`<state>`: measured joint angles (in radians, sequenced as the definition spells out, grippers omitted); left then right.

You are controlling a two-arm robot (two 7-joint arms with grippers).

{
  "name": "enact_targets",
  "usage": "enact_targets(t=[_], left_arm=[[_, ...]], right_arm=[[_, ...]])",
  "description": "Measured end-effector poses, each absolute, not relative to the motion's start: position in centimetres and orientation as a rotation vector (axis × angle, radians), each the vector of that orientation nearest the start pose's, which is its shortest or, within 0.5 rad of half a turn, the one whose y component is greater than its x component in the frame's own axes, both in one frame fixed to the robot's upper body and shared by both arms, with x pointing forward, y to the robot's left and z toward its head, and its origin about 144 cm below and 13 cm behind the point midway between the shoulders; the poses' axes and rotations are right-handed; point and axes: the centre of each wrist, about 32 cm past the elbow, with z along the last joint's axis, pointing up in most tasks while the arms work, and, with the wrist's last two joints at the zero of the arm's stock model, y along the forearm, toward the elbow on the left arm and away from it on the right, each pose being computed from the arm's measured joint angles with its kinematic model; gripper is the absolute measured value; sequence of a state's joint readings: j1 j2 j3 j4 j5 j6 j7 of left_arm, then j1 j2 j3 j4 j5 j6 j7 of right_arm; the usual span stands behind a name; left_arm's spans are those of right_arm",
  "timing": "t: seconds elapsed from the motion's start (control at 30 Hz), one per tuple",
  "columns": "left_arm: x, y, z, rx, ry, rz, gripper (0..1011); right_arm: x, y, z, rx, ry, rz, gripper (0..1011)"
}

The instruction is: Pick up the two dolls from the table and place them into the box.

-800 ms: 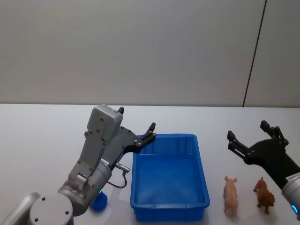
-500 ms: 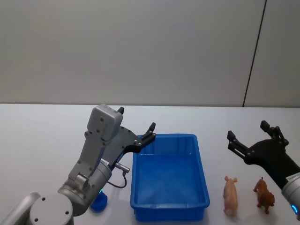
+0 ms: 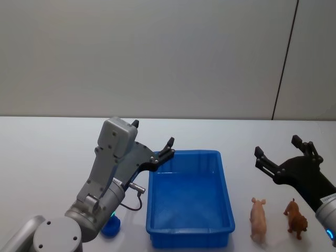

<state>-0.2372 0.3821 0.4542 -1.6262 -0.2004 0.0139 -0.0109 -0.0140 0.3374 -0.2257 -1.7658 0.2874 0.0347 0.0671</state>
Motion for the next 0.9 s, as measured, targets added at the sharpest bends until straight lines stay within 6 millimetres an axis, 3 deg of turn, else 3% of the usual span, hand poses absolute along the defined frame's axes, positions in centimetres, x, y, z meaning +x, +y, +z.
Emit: enact_targets(t=[0.53, 0.9], left_arm=[[49.2, 19.8, 120.4, 0.061, -0.268, 1.124, 1001], [49.2, 19.8, 120.4, 0.061, -0.268, 1.124, 1001]], right_arm=[[44.7, -25.3, 118.3, -0.072, 0.008, -1.254, 1001], [43.9, -26.9, 117.1, -0.199, 0.088, -1.275, 1001]])
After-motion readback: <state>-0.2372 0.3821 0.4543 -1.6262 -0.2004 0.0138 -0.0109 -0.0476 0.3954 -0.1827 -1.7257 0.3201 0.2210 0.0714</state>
